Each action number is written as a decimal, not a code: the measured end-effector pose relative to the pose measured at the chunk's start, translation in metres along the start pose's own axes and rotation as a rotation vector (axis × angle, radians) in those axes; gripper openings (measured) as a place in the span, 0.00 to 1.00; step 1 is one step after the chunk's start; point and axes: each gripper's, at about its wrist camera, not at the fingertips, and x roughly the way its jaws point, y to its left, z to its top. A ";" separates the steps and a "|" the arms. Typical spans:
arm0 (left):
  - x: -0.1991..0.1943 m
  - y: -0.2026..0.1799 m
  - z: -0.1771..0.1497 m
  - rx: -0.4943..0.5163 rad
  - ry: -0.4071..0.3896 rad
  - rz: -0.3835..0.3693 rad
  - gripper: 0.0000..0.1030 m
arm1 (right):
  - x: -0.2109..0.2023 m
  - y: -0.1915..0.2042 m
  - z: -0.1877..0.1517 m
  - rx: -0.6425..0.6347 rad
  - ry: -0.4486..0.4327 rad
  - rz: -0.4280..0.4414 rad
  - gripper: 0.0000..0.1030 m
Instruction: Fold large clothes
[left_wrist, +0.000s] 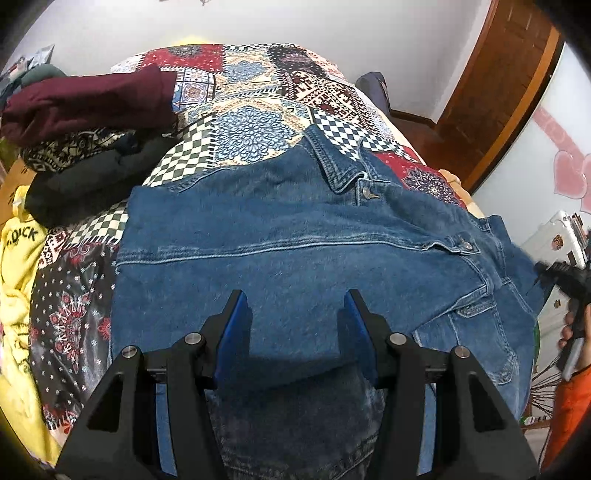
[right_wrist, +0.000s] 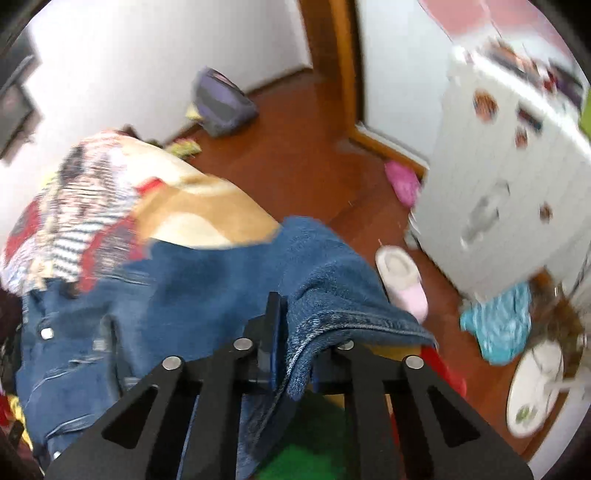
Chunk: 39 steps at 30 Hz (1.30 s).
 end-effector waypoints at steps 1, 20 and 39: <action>-0.001 0.001 -0.001 0.001 0.000 0.002 0.52 | -0.010 0.010 0.003 -0.019 -0.017 0.028 0.08; -0.048 0.049 -0.026 -0.026 -0.073 0.009 0.52 | -0.024 0.198 -0.080 -0.462 0.077 0.298 0.09; -0.032 0.017 -0.020 0.016 -0.028 -0.016 0.52 | -0.049 0.153 -0.089 -0.483 0.130 0.313 0.57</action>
